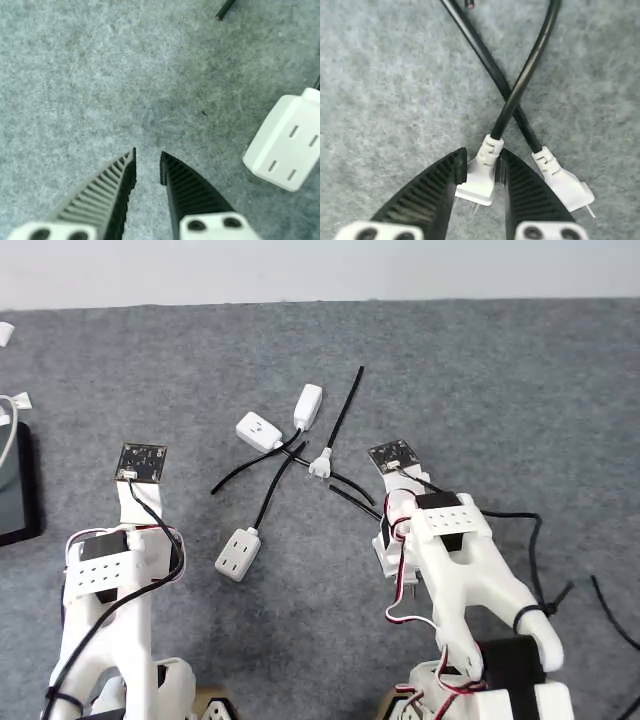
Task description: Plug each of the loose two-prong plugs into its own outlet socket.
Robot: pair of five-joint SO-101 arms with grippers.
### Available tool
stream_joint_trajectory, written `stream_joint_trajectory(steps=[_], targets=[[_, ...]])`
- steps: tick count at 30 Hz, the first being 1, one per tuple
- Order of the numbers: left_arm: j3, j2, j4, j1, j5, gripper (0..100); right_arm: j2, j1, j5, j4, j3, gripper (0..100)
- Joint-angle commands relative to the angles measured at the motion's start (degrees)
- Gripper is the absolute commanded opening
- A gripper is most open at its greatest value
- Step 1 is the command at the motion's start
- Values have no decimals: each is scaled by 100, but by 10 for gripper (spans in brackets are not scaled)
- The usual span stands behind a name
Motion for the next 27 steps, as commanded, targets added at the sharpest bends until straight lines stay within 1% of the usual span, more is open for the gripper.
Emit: stream_joint_trajectory(steps=[1,5,13,14,18,27], targets=[[-22,9,-141,-18,-53,13,13,13,79,-110,-334,112],[-13,9,-141,-18,-53,13,13,13,325,-286,-352,112],[-13,9,-141,-18,-53,13,13,4,308,-295,-422,116],[-13,9,-141,-18,-53,13,13,13,281,-268,-457,116],[-13,9,-141,-18,-53,13,13,4,-316,-189,-545,116],[-13,9,-141,-18,-53,13,22,13,-334,-92,-677,116]])
